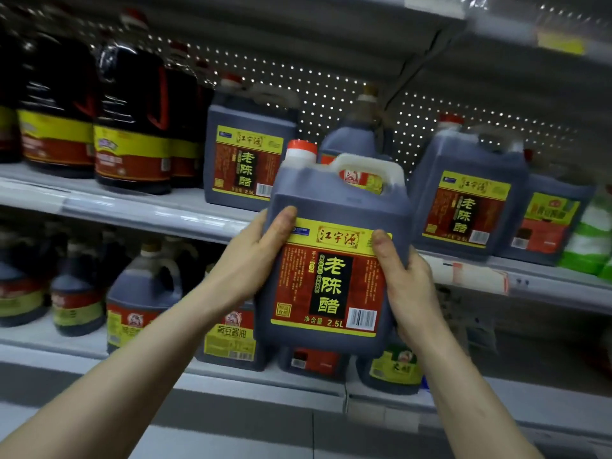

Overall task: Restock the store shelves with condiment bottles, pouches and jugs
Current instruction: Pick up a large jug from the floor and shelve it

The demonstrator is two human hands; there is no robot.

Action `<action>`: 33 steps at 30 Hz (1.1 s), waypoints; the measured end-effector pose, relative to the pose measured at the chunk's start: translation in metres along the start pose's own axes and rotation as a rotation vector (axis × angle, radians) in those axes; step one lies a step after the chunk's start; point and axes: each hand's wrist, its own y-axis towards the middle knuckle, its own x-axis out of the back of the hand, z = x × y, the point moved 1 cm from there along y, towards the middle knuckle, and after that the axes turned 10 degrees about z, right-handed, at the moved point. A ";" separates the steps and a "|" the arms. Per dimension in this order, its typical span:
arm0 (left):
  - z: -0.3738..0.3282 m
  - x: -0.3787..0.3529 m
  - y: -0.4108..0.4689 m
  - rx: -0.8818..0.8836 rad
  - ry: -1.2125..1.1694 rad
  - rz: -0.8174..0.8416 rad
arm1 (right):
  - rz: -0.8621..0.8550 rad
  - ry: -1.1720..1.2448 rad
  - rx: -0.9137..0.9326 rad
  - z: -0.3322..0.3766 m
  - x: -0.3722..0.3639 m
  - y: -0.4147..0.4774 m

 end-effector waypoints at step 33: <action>-0.015 0.193 0.125 -0.200 0.167 -0.109 | -0.077 -0.258 0.225 0.046 -0.142 0.173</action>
